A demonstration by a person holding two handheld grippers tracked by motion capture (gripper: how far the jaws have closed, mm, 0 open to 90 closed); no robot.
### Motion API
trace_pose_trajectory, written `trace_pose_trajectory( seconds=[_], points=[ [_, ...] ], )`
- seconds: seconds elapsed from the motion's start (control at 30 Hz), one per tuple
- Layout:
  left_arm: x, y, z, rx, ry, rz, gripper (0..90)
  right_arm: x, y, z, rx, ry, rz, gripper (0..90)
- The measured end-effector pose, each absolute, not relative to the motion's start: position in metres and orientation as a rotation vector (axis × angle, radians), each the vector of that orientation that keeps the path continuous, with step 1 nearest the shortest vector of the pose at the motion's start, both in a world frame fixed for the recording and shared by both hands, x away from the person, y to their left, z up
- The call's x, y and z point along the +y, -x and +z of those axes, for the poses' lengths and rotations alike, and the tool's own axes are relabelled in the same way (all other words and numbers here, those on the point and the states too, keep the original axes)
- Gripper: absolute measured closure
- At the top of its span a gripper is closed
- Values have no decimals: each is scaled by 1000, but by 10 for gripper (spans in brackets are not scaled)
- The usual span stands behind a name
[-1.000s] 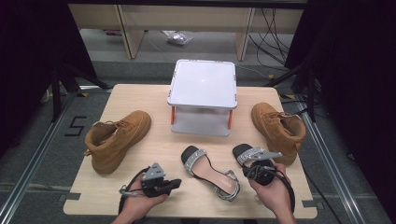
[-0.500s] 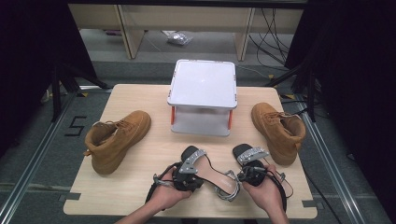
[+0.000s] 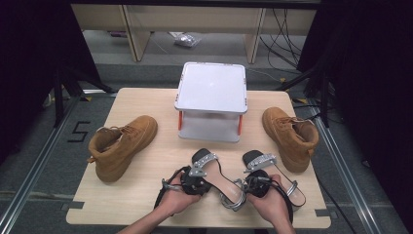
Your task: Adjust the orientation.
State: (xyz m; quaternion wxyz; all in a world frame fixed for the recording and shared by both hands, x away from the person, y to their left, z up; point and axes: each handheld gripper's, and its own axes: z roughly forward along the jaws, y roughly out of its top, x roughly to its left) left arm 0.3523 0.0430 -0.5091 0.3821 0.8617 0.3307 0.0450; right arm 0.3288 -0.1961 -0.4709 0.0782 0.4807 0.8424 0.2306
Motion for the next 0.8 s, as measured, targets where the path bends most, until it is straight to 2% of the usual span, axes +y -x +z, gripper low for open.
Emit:
trace_pose_trajectory(
  seconds=[0.27,0.57,0.77,0.8],
  points=[
    [52,-368,-509,893,-2178,143,895,-173,-325,-475,2614,-1364,776,895],
    [56,-371,-510,887,-2171,147,894,-165,-324,-478,2643,-1333,829,879],
    [75,-368,-497,864,-2099,184,876,-177,-325,-470,2577,-1386,835,785],
    [88,-366,-490,862,-2057,209,865,-186,-326,-463,2511,-1453,840,724]
  ],
)
